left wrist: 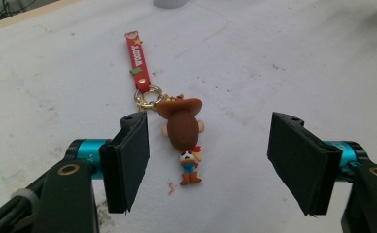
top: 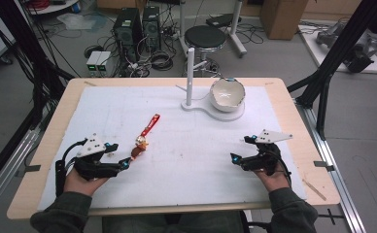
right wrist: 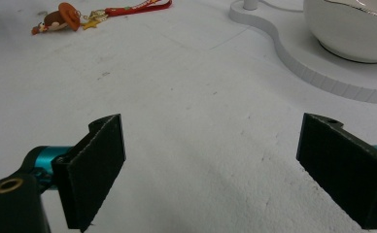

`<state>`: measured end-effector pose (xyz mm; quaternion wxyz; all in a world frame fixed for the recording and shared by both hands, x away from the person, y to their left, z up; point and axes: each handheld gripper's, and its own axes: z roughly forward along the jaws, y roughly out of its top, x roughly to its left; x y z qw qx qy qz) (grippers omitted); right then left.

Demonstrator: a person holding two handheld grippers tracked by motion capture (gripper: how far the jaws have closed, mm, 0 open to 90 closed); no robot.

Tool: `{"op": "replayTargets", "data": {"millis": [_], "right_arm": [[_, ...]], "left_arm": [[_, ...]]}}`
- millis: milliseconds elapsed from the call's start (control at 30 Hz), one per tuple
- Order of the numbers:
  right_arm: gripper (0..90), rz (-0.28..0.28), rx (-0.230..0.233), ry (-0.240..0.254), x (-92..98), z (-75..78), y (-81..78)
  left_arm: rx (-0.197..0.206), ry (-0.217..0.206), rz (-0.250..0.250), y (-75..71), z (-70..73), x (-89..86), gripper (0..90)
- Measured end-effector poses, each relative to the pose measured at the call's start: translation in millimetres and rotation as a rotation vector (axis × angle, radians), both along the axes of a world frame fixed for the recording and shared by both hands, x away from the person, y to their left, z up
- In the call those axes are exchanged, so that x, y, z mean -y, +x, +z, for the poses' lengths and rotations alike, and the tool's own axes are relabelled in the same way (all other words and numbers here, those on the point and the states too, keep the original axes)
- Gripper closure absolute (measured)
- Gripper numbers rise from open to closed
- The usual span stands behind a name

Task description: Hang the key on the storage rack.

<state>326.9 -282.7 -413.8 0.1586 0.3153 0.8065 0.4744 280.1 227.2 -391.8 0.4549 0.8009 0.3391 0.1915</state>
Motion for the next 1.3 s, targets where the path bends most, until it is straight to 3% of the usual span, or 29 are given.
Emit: {"op": "replayTargets", "data": {"millis": [267, 533, 900, 967, 1300], "right_arm": [[9.6, 0.003, 0.003, 0.008, -1.2, 1.6, 1.2], [9.6, 0.006, 0.008, 0.006, -2.5, 2.2, 1.5], [9.6, 0.007, 0.01, 0.011, -1.8, 2.5, 2.2], [9.6, 0.008, 0.01, 0.012, -1.6, 2.5, 2.4], [9.6, 0.007, 0.005, 0.017, -2.3, 2.0, 3.5]], "left_arm": [[0.001, 0.018, -0.026, 12.2, 13.1, -1.0, 34.4], [-0.01, 0.04, -0.053, 40.1, 21.9, 9.2, 35.9], [-0.035, 0.065, -0.065, 71.1, 24.4, 20.7, 36.9], [-0.06, 0.076, -0.06, 80.1, 22.0, 22.8, 37.3], [-0.094, 0.086, -0.046, 105.7, 14.5, 34.4, 39.8]]}}
